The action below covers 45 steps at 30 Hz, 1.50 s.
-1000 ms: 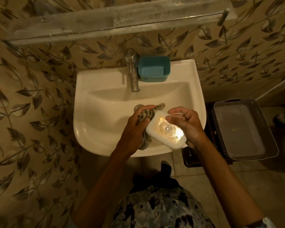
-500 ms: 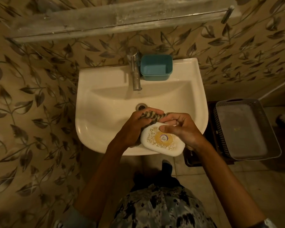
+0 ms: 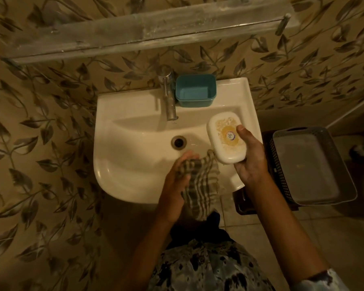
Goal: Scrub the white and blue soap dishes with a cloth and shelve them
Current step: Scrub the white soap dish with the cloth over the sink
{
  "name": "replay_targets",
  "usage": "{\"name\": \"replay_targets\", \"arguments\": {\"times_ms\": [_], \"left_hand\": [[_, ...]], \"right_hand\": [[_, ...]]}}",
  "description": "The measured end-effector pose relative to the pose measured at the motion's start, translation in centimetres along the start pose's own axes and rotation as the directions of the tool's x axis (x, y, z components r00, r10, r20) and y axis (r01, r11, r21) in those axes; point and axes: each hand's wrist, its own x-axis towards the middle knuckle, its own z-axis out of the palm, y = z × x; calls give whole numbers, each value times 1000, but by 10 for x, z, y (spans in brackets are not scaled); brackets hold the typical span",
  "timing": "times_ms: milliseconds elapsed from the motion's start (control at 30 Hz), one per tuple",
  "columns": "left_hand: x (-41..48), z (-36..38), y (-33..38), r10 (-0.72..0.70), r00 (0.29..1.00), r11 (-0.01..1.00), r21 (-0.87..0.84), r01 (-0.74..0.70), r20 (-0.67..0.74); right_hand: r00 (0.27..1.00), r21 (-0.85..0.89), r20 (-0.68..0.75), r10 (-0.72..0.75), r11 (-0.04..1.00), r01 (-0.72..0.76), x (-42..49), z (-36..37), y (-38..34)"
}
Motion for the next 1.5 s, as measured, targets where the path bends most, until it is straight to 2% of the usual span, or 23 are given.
{"name": "replay_targets", "arguments": {"times_ms": [100,133,200,267,333,367,433,467,533,600,667,700,833,867,1000,1133,1233,1300,1400,1500], "left_hand": [[6,-9,10,-161,956,921,-385,56,-246],[8,-13,15,-194,938,888,-459,43,-288],[12,-17,26,-206,917,881,-473,22,-341],[17,-15,38,-164,915,907,-421,-7,-368],[22,-12,49,-57,927,944,-322,-72,-372],[25,-10,53,23,936,968,-224,-109,-352],[29,-4,61,194,941,981,87,-176,-278],[31,0,64,283,935,939,261,-224,-214],[37,10,61,397,917,788,529,-315,-45],[40,22,53,435,899,615,711,-342,56],[40,29,39,478,875,459,827,-324,77],[39,31,33,493,867,439,837,-326,79],[31,35,16,430,896,557,749,-358,109],[27,36,12,407,903,559,745,-364,136],[6,41,-10,384,874,461,759,-460,297],[9,38,-15,375,869,405,786,-467,323],[22,40,-10,368,863,318,826,-466,345],[33,43,-1,369,867,303,839,-452,335],[53,44,11,397,881,355,843,-405,257],[66,40,20,354,925,460,836,-300,137]], "right_hand": [[993,83,97,62,994,-70,0,-1,-2],[990,83,118,75,993,-85,-1,-1,-1],[981,49,169,96,993,-105,-4,0,2],[966,15,223,132,990,-139,-8,1,5],[942,10,284,178,982,-188,-12,2,9],[927,10,323,188,979,-202,-14,4,11],[899,16,395,188,977,-212,-17,7,17],[887,20,421,191,975,-219,-17,9,20],[875,35,438,206,969,-246,-20,14,26],[870,47,434,236,958,-283,-23,18,32],[856,42,439,272,946,-322,-27,20,35],[850,36,446,281,943,-331,-28,18,35],[871,91,409,272,938,-335,-27,12,35],[877,118,401,264,935,-335,-25,12,35],[886,121,362,288,928,-352,-20,8,26],[848,144,422,322,899,-413,-21,5,28],[874,160,408,263,922,-352,-22,5,30],[890,176,402,217,935,-308,-22,7,30],[888,177,413,204,938,-298,-21,10,31],[897,141,370,243,939,-313,-23,15,34]]}}
